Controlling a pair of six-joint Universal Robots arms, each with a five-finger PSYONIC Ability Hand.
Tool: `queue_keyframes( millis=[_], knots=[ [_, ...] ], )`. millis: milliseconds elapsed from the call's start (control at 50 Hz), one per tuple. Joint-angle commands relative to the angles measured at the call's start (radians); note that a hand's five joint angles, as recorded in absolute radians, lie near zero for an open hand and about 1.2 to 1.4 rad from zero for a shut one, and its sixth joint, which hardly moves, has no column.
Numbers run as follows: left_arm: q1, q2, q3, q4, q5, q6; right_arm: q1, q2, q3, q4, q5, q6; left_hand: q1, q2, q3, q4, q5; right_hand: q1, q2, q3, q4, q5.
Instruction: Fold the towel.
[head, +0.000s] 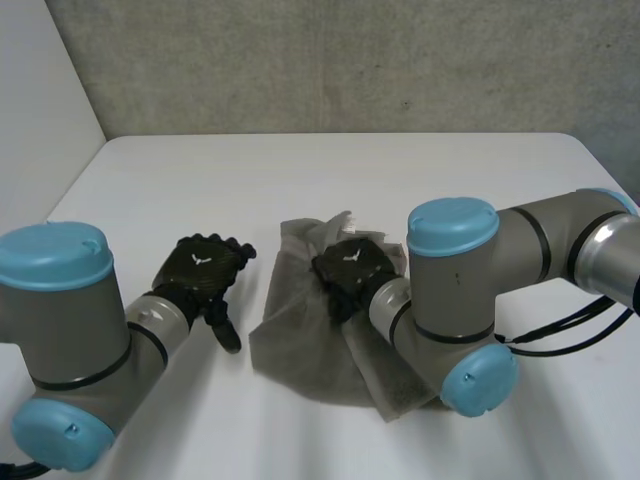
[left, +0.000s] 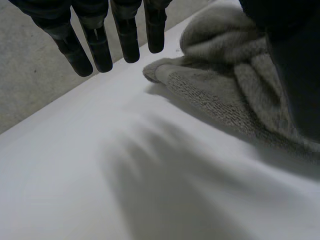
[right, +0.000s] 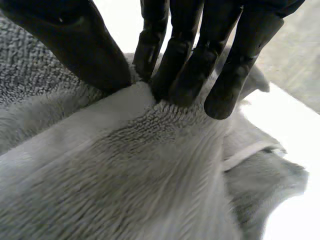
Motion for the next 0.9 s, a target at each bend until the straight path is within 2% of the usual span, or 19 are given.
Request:
queue_keyframes(
  millis=[20, 40, 100, 220, 300, 380, 440, 480, 700, 760, 800, 820, 840, 860, 880, 900],
  knots=[
    [-0.049, 0.003, -0.01, 0.006, 0.031, -0.006, -0.066, -0.183, 0.022, -0.106, 0.109, 0.074, 0.014, 0.01, 0.008, 0.019, 0.002, 0.101, 0.089, 0.091, 0.09, 0.08],
    [-0.063, 0.003, -0.01, 0.009, 0.039, -0.006, -0.118, -0.244, 0.053, -0.147, 0.124, 0.099, 0.014, 0.009, 0.008, 0.019, 0.002, 0.101, 0.089, 0.091, 0.09, 0.08],
    [-0.099, 0.002, -0.002, 0.026, 0.045, -0.009, -0.173, -0.32, 0.093, -0.21, 0.142, 0.125, 0.011, 0.007, 0.005, 0.016, -0.001, 0.101, 0.089, 0.091, 0.09, 0.08],
    [-0.15, -0.024, 0.021, 0.088, 0.039, -0.003, -0.214, -0.343, 0.127, -0.2, 0.161, 0.119, 0.011, 0.007, 0.005, 0.016, -0.001, 0.101, 0.089, 0.091, 0.09, 0.08],
    [-0.181, -0.087, 0.08, 0.159, 0.024, 0.002, -0.289, -0.346, 0.194, -0.151, 0.193, 0.078, 0.017, 0.012, 0.011, 0.022, 0.005, 0.101, 0.089, 0.091, 0.09, 0.08],
    [-0.19, -0.125, 0.134, 0.178, 0.002, 0.002, -0.326, -0.347, 0.259, -0.151, 0.173, 0.049, 0.017, 0.012, 0.011, 0.022, 0.005, 0.101, 0.089, 0.091, 0.09, 0.08],
    [-0.195, -0.161, 0.191, 0.18, -0.035, 0.004, -0.362, -0.357, 0.338, -0.155, 0.135, 0.023, 0.017, 0.012, 0.011, 0.022, 0.005, 0.101, 0.089, 0.091, 0.09, 0.08],
    [-0.195, -0.197, 0.251, 0.178, -0.052, 0.002, -0.384, -0.393, 0.409, -0.155, 0.063, -0.008, 0.02, 0.015, 0.014, 0.025, 0.008, 0.101, 0.089, 0.091, 0.09, 0.08],
    [-0.23, -0.366, 0.457, 0.129, -0.046, 0.042, -0.451, -0.539, 0.584, -0.16, -0.098, -0.039, 0.058, 0.054, 0.052, 0.063, 0.046, 0.101, 0.089, 0.091, 0.09, 0.08],
    [-0.232, -0.426, 0.523, 0.051, -0.044, 0.06, -0.468, -0.548, 0.595, -0.166, -0.109, -0.047, 0.158, 0.153, 0.152, 0.163, 0.146, 0.101, 0.089, 0.091, 0.09, 0.08],
    [-0.235, -0.463, 0.567, -0.052, -0.027, 0.06, -0.494, -0.553, 0.596, -0.181, -0.12, -0.066, 0.225, 0.22, 0.219, 0.23, 0.213, 0.101, 0.089, 0.091, 0.09, 0.08],
    [-0.235, -0.463, 0.567, -0.052, -0.027, 0.06, -0.494, -0.553, 0.596, -0.182, -0.12, -0.066, 0.226, 0.221, 0.219, 0.231, 0.213, 0.101, 0.089, 0.091, 0.09, 0.08],
    [-0.235, -0.477, 0.581, -0.096, -0.007, 0.062, -0.499, -0.551, 0.587, -0.191, -0.12, -0.073, 0.327, 0.323, 0.321, 0.332, 0.315, 0.101, 0.089, 0.091, 0.09, 0.08],
    [-0.236, -0.484, 0.594, -0.131, 0.014, 0.065, -0.5, -0.551, 0.576, -0.201, -0.123, -0.077, 0.596, 0.591, 0.589, 0.601, 0.583, 0.101, 0.089, 0.091, 0.09, 0.08],
    [-0.236, -0.484, 0.595, -0.132, 0.014, 0.065, -0.5, -0.551, 0.576, -0.201, -0.123, -0.077, 0.599, 0.594, 0.592, 0.603, 0.586, 0.101, 0.089, 0.091, 0.09, 0.08],
    [-0.235, -0.486, 0.613, -0.153, 0.025, 0.065, -0.494, -0.544, 0.556, -0.218, -0.133, -0.079, 1.052, 1.047, 1.045, 1.057, 1.039, 0.101, 0.089, 0.091, 0.09, 0.08]
  ],
)
